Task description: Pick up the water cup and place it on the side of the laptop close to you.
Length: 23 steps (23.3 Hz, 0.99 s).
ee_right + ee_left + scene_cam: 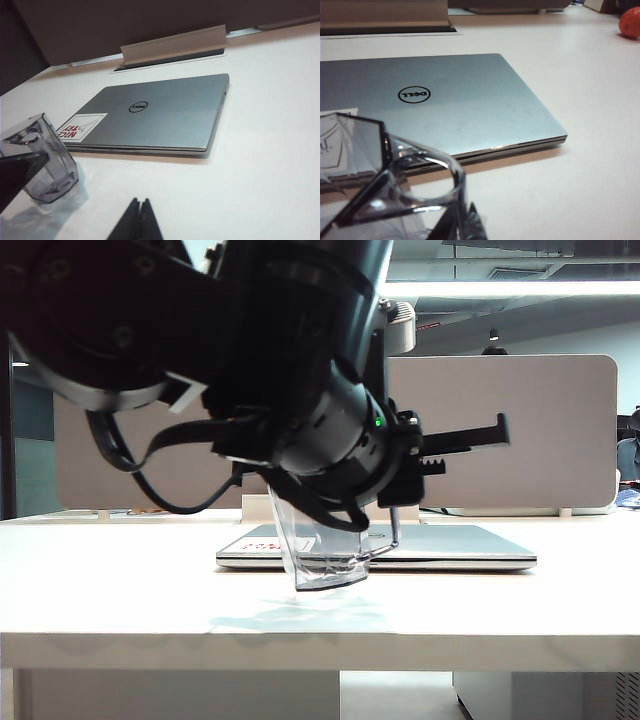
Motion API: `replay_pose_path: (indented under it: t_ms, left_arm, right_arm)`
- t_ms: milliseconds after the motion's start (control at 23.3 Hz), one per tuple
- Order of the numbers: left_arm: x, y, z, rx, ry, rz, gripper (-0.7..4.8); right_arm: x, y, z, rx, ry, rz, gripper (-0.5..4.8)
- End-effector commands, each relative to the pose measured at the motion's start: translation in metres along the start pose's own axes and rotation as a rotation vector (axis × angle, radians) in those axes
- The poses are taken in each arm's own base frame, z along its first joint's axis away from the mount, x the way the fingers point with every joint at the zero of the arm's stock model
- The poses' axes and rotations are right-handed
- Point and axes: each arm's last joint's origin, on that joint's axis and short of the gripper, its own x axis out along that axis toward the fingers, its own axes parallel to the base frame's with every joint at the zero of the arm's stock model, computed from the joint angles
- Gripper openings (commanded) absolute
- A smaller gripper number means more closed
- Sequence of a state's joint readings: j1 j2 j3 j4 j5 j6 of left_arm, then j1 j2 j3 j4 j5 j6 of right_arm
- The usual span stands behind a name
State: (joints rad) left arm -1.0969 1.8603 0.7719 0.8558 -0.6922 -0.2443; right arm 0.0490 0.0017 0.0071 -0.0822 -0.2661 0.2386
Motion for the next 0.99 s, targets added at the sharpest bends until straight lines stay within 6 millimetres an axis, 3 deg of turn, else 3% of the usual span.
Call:
replay_pose_path:
  t_ms: [43,387,988]
  left_arm:
    - [0.004,-0.004,0.002,-0.043,0.004,0.004,-0.06]
    - [0.014,-0.015,-0.003,-0.02,0.039,-0.009,-0.06]
    - [0.015,-0.015,-0.005,-0.063,0.057,-0.006,-0.06]
  right_arm:
    - [0.0,0.0,0.0,-0.004,-0.004,0.004,-0.02]
    - [0.0,0.0,0.0,-0.003,-0.002,0.004,-0.03]
    - [0.0,0.0,-0.001,-0.003,0.0,0.006,-0.02]
